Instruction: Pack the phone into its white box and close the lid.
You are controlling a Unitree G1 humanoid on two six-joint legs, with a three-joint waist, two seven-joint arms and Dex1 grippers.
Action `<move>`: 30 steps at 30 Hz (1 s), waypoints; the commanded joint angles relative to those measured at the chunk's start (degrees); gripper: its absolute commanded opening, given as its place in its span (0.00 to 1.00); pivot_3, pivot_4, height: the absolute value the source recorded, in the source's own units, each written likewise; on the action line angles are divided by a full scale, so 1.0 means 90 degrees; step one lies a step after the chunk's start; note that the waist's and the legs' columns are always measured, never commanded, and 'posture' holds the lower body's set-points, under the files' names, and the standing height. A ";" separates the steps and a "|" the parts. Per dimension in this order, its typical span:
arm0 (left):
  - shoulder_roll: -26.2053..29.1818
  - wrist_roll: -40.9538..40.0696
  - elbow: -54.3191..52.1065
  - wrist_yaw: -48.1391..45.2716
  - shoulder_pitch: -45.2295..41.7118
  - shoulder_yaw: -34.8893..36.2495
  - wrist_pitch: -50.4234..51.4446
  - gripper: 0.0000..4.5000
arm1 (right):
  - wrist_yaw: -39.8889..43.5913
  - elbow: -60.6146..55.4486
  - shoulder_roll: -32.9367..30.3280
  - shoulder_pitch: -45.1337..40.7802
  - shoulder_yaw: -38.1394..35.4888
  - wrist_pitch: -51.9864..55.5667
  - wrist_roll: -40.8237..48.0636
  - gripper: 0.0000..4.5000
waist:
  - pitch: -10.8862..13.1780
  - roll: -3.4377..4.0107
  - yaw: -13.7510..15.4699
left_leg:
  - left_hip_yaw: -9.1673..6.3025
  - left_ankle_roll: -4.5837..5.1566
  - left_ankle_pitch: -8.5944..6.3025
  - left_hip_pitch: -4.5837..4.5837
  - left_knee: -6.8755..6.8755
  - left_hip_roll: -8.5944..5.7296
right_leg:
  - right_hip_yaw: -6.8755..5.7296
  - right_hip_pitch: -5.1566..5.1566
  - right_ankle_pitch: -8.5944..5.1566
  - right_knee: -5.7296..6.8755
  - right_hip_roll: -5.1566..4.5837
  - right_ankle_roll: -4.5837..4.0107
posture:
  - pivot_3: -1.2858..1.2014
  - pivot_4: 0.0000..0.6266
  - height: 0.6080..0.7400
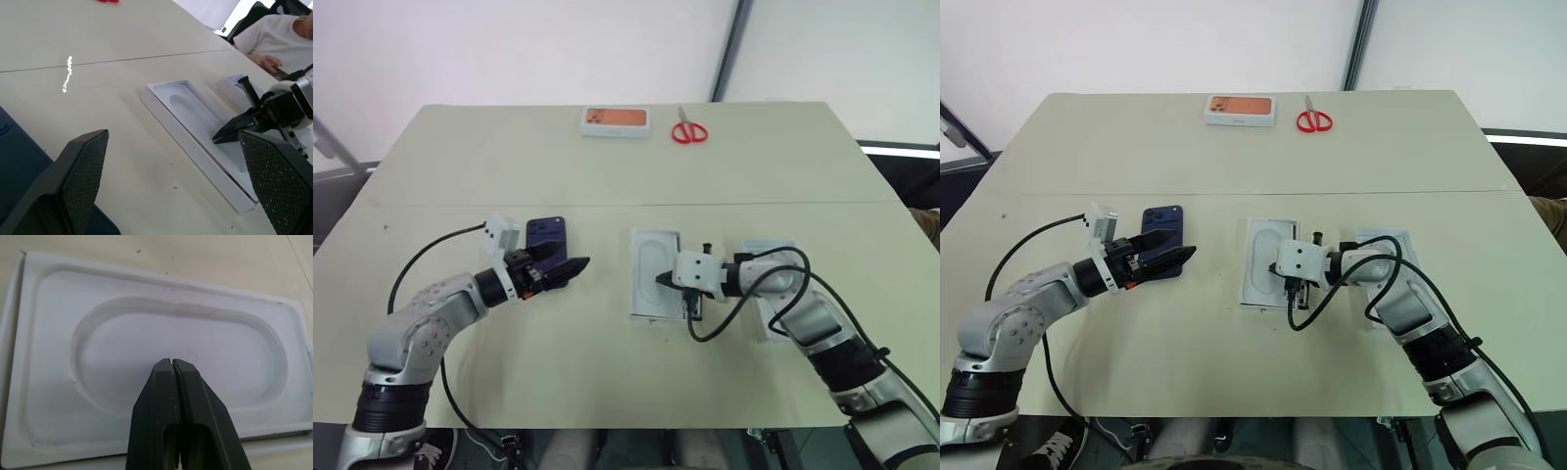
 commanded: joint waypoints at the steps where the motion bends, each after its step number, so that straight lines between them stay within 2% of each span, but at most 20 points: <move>1: -0.0027 0.0081 -0.0137 -0.0009 -0.0139 0.0089 -0.0114 1.00 | -0.0048 -0.0078 -0.0043 0.0034 -0.0075 -0.0007 -0.0097 0.02 | 0.0000 0.0000 0.0004 | 0.0000 0.0000 0.0000 0.0000 0.0000 0.0000 | 0.0000 0.0000 0.0000 0.0000 0.0000 0.0000 | 0.52 0.24 1.00; 10: -0.0144 0.0277 -0.0100 -0.0005 -0.0219 0.0025 -0.0103 1.00 | 0.0170 -0.0343 -0.0080 0.0134 0.0010 0.0133 -0.0067 0.02 | 0.0000 0.0000 0.0009 | 0.0000 0.0000 0.0000 0.0000 0.0002 -0.0001 | -0.0001 0.0001 0.0000 0.0000 0.0002 0.0001 | 0.52 0.24 1.00; 25: -0.0335 0.0363 -0.0093 0.0065 -0.0283 0.0084 -0.0062 1.00 | 0.0045 -0.0589 0.0421 -0.0345 -0.0074 0.0527 0.0073 0.02 | 0.0001 -0.0001 -0.0007 | 0.0000 0.0000 0.0000 0.0000 0.0000 -0.0001 | -0.0002 0.0000 0.0001 0.0000 0.0005 0.0002 | 0.52 0.24 1.00; 30: -0.0359 0.0334 -0.0107 0.0111 -0.0308 0.0098 -0.0030 1.00 | -0.0011 -0.0361 0.0557 -0.0219 0.0083 0.0430 -0.0049 0.02 | 0.0002 -0.0001 -0.0005 | -0.0001 0.0000 0.0000 0.0000 0.0000 -0.0002 | -0.0002 0.0000 0.0001 0.0001 0.0006 0.0002 | 0.52 0.24 1.00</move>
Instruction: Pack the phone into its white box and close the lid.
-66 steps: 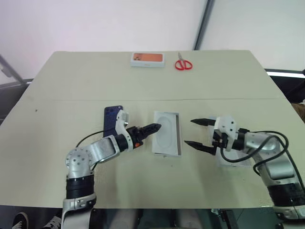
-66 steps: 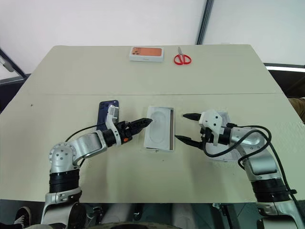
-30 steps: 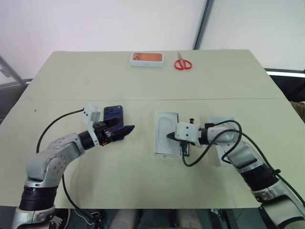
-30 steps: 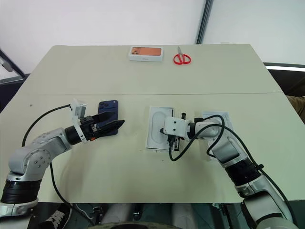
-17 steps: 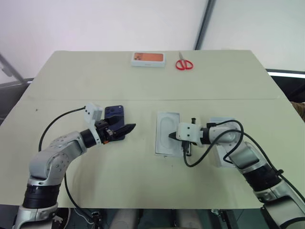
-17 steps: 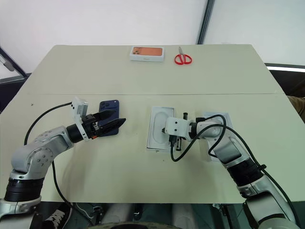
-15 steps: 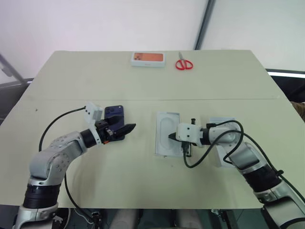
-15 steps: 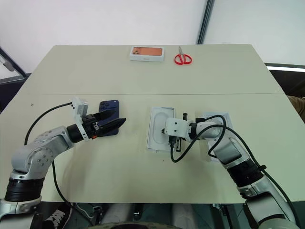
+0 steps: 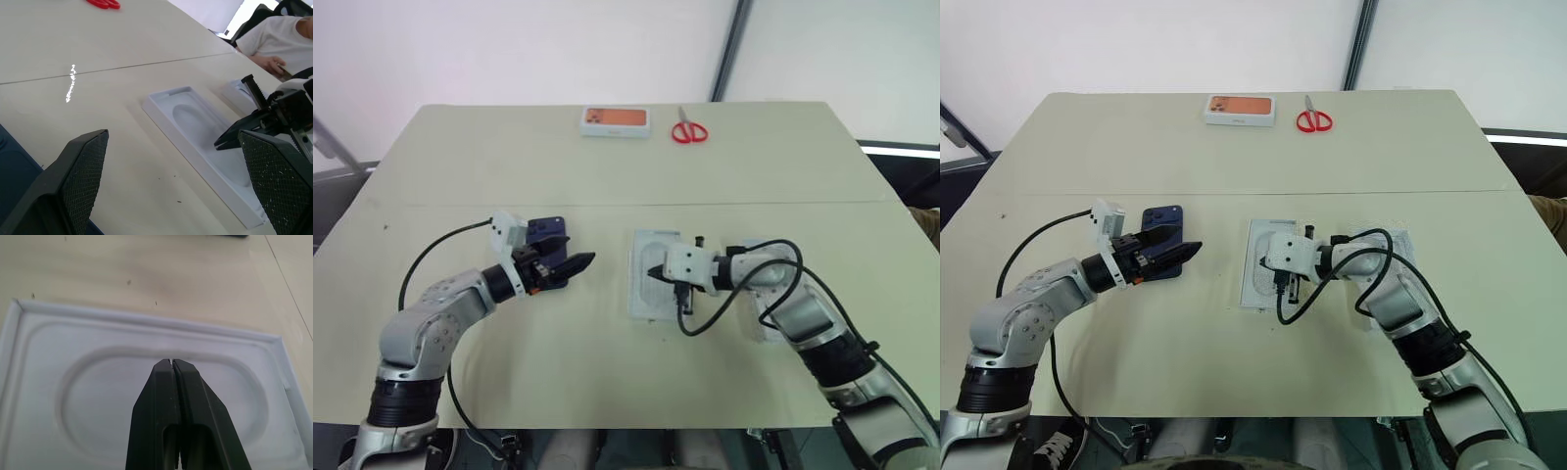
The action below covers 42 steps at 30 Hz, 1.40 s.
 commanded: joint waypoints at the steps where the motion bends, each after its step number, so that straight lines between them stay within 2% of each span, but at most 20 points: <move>1: 0.0003 -0.0027 -0.0107 0.0041 -0.0079 0.0146 -0.0021 1.00 | -0.0082 -0.0013 0.0083 0.0060 0.0049 -0.0123 -0.0014 0.02 | 0.0000 0.0000 0.0000 | 0.0000 0.0000 0.0000 0.0000 0.0000 -0.0001 | 0.0000 0.0000 0.0000 0.0000 0.0000 0.0000 | 0.52 0.24 1.00; 6: 0.0101 -0.0524 0.0054 0.0213 -0.0123 0.0513 0.0591 1.00 | -0.0204 0.0006 0.0153 -0.0035 -0.0037 -0.0176 0.0010 0.02 | 0.0002 0.0003 -0.0008 | 0.0000 0.0000 0.0000 0.0000 0.0001 -0.0001 | 0.0000 -0.0001 0.0000 0.0002 0.0001 0.0000 | 0.52 0.24 1.00; 14: 0.0427 -0.1853 0.1517 0.0953 -0.0837 0.2104 0.2031 1.00 | -0.0634 0.0120 0.1051 -0.0897 -0.0451 0.0021 0.0578 0.02 | 0.0004 0.0000 -0.0163 | -0.0010 -0.0005 0.0003 0.0000 -0.0005 0.0004 | -0.0004 -0.0007 0.0001 0.0013 0.0015 0.0001 | 0.52 0.24 1.00; 19: 0.0562 -0.1925 0.2187 0.1333 -0.0966 0.2440 0.2490 1.00 | -0.0979 0.0982 0.1826 -0.1371 0.0142 -0.0196 0.0151 0.02 | 0.0004 -0.0001 -0.0166 | -0.0009 -0.0010 0.0007 0.0001 -0.0017 0.0002 | -0.0002 -0.0018 0.0001 0.0015 0.0015 0.0001 | 0.52 0.24 1.00; 26: 0.0499 -0.1909 0.2752 0.1705 -0.1014 0.2533 0.3074 1.00 | -0.1667 0.3030 0.3048 -0.2283 0.0958 -0.0691 -0.0709 0.02 | 0.0005 -0.0003 -0.0193 | -0.0007 -0.0032 0.0020 0.0000 -0.0020 0.0003 | 0.0011 -0.0046 0.0003 0.0051 0.0021 -0.0002 | 0.52 0.24 1.00; 31: 0.0484 -0.1855 0.2936 0.1845 -0.0981 0.2509 0.3394 1.00 | -0.1715 0.4172 0.3244 -0.2723 0.1223 -0.0908 -0.1137 0.02 | 0.0002 -0.0008 -0.0175 | -0.0006 -0.0049 0.0030 0.0000 -0.0024 0.0003 | 0.0013 -0.0051 0.0003 0.0054 0.0021 -0.0003 | 0.52 0.24 1.00; 42: 0.0087 -0.1694 0.3821 0.2107 -0.1484 0.2360 0.4315 1.00 | -0.1657 0.4618 0.3404 -0.2741 0.1286 -0.1333 -0.1412 0.02 | -0.0005 -0.0010 -0.0148 | -0.0005 -0.0048 0.0030 0.0000 -0.0022 0.0002 | 0.0017 -0.0062 0.0003 0.0081 0.0022 -0.0004 | 0.52 0.24 1.00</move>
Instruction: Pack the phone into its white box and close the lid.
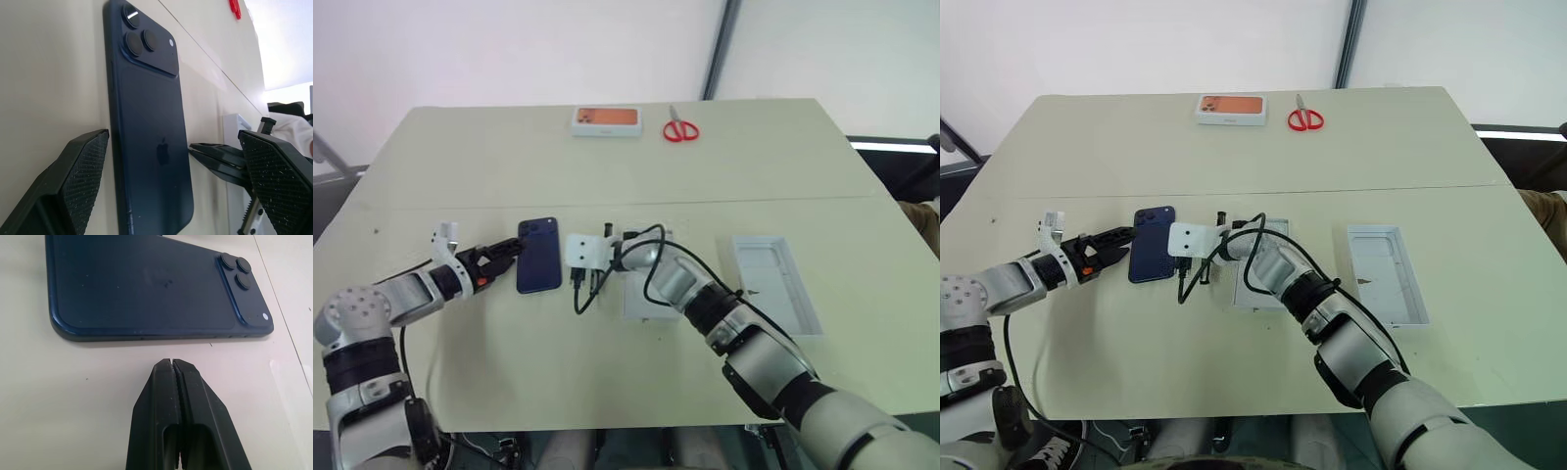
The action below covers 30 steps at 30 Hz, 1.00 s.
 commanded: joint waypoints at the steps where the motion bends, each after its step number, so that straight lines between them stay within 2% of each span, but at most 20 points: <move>1: -0.0225 0.0144 0.0391 0.0067 -0.0133 -0.0271 0.0468 1.00 | 0.0027 -0.0001 0.0182 -0.0114 -0.0050 -0.0094 0.0010 0.02 | -0.0004 0.0002 0.0023 | -0.0001 0.0000 0.0000 0.0000 0.0001 -0.0001 | 0.0000 0.0000 0.0000 0.0002 0.0000 0.0000 | 0.52 0.24 1.00; 6: -0.0370 0.0504 0.0448 -0.0112 -0.0300 -0.0708 0.0524 1.00 | 0.0084 -0.0095 0.0161 -0.0001 -0.0032 -0.0118 -0.0024 0.02 | -0.0017 0.0005 0.0039 | -0.0002 -0.0002 0.0002 0.0001 0.0004 -0.0004 | 0.0000 0.0003 0.0000 0.0007 -0.0002 0.0000 | 0.52 0.24 1.00; 15: -0.0775 0.0693 0.0782 -0.0428 -0.0560 -0.0710 0.0933 1.00 | 0.0136 -0.0171 0.0039 0.0076 -0.0086 -0.0098 -0.0063 0.02 | -0.0030 0.0017 0.0065 | -0.0008 0.0001 0.0000 0.0009 0.0005 -0.0012 | -0.0004 0.0017 -0.0001 0.0007 -0.0007 0.0001 | 0.52 0.24 1.00; 24: -0.0554 0.1066 0.0664 -0.0682 -0.0704 -0.0989 0.1368 1.00 | 0.0139 -0.0198 0.0062 0.0127 -0.0137 -0.0118 -0.0159 0.02 | -0.0036 0.0020 0.0043 | -0.0012 0.0001 0.0000 0.0016 0.0005 -0.0013 | -0.0006 0.0025 -0.0002 0.0007 -0.0007 0.0002 | 0.52 0.24 1.00; 30: -0.0594 0.1560 0.0849 -0.0336 -0.1253 -0.0829 0.1558 1.00 | 0.0128 -0.0173 0.0072 0.0141 -0.0179 -0.0148 -0.0191 0.02 | -0.0037 0.0020 0.0048 | -0.0012 0.0001 0.0000 0.0018 0.0004 -0.0013 | -0.0006 0.0026 -0.0002 0.0007 -0.0006 0.0002 | 0.52 0.24 1.00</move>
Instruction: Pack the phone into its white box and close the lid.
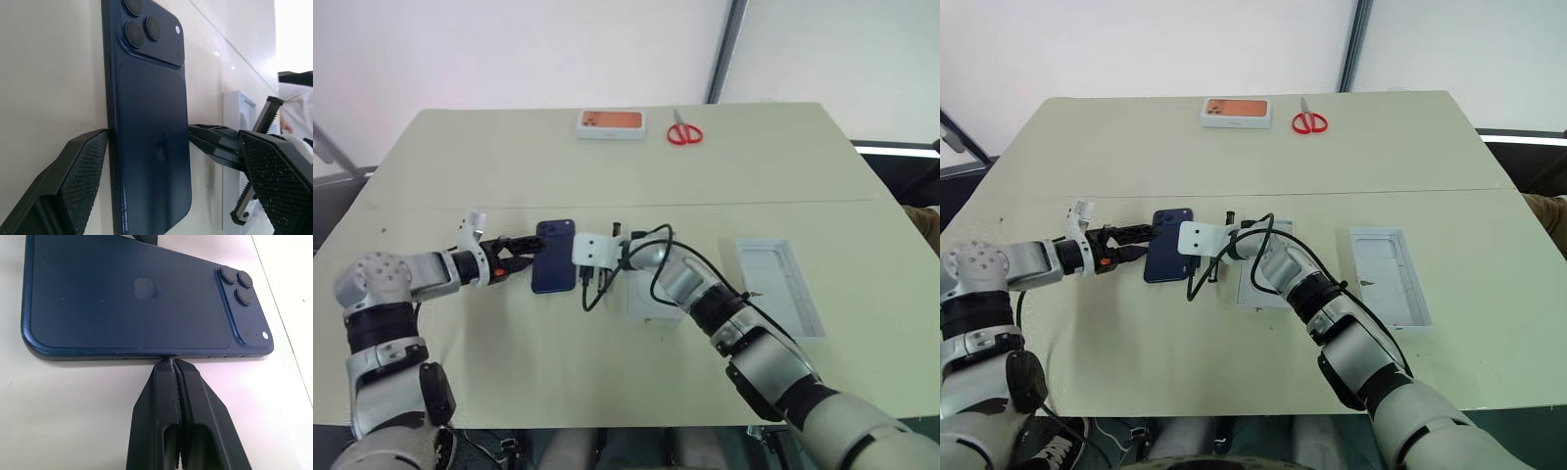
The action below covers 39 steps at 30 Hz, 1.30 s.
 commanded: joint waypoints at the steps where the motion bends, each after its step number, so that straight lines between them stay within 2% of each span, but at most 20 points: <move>1: -0.0443 0.0188 0.0349 0.0102 -0.0103 -0.0413 0.0540 1.00 | 0.0004 -0.0111 0.0190 -0.0003 0.0094 -0.0139 -0.0013 0.02 | 0.0000 0.0000 0.0004 | -0.0001 0.0000 0.0000 0.0000 0.0000 0.0000 | -0.0001 0.0000 0.0000 0.0000 0.0000 0.0000 | 0.52 0.24 1.00; 10: -0.1051 0.0190 0.0386 0.0026 -0.0046 -0.0172 0.0658 1.00 | -0.0020 -0.0094 0.0154 -0.0040 -0.0006 -0.0124 -0.0035 0.02 | -0.0001 0.0000 0.0005 | -0.0002 -0.0010 0.0006 0.0000 0.0002 0.0000 | -0.0002 0.0004 0.0000 0.0000 0.0000 0.0000 | 0.52 0.24 1.00; 16: -0.0946 0.0187 0.0331 -0.0076 0.0106 0.0299 0.0466 1.00 | 0.0009 -0.0153 0.0102 0.0029 0.0015 -0.0129 -0.0059 0.02 | -0.0001 0.0000 -0.0018 | -0.0002 -0.0010 0.0005 0.0000 0.0001 0.0001 | -0.0002 0.0003 0.0000 -0.0001 0.0000 0.0001 | 0.52 0.24 1.00; 27: -0.0729 0.0071 -0.0114 -0.0171 0.0432 0.0629 0.0540 1.00 | 0.0000 -0.0119 0.0106 0.0022 0.0034 -0.0187 -0.0090 0.02 | -0.0001 -0.0001 -0.0112 | 0.0003 -0.0010 0.0005 0.0000 -0.0009 0.0007 | 0.0003 -0.0007 -0.0001 -0.0001 0.0005 0.0000 | 0.52 0.24 1.00; 30: -0.0744 0.0053 -0.0164 -0.0122 0.0455 0.0719 0.0582 0.81 | -0.0001 -0.0114 0.0115 0.0023 0.0038 -0.0197 -0.0091 0.00 | 0.0000 -0.0001 -0.0172 | 0.0003 -0.0010 0.0005 0.0000 -0.0014 0.0008 | 0.0003 -0.0010 -0.0001 -0.0001 0.0005 0.0000 | 0.52 0.24 1.00; 35: -0.0824 -0.0152 -0.0344 -0.0141 0.0559 0.0695 0.0678 0.24 | 0.0036 -0.0116 0.0124 0.0046 0.0044 -0.0181 -0.0078 0.00 | 0.0002 -0.0005 -0.0200 | 0.0005 -0.0015 0.0008 -0.0001 -0.0024 0.0009 | 0.0005 -0.0018 -0.0001 -0.0001 0.0005 -0.0001 | 0.52 0.24 1.00; 39: -0.0857 -0.0231 -0.0383 -0.0175 0.0602 0.0684 0.0678 0.24 | 0.0025 -0.0127 0.0080 0.0068 0.0054 -0.0201 -0.0110 0.00 | 0.0002 -0.0006 -0.0196 | 0.0006 -0.0015 0.0009 -0.0002 -0.0025 0.0009 | 0.0005 -0.0019 -0.0001 -0.0001 0.0005 -0.0001 | 0.52 0.24 1.00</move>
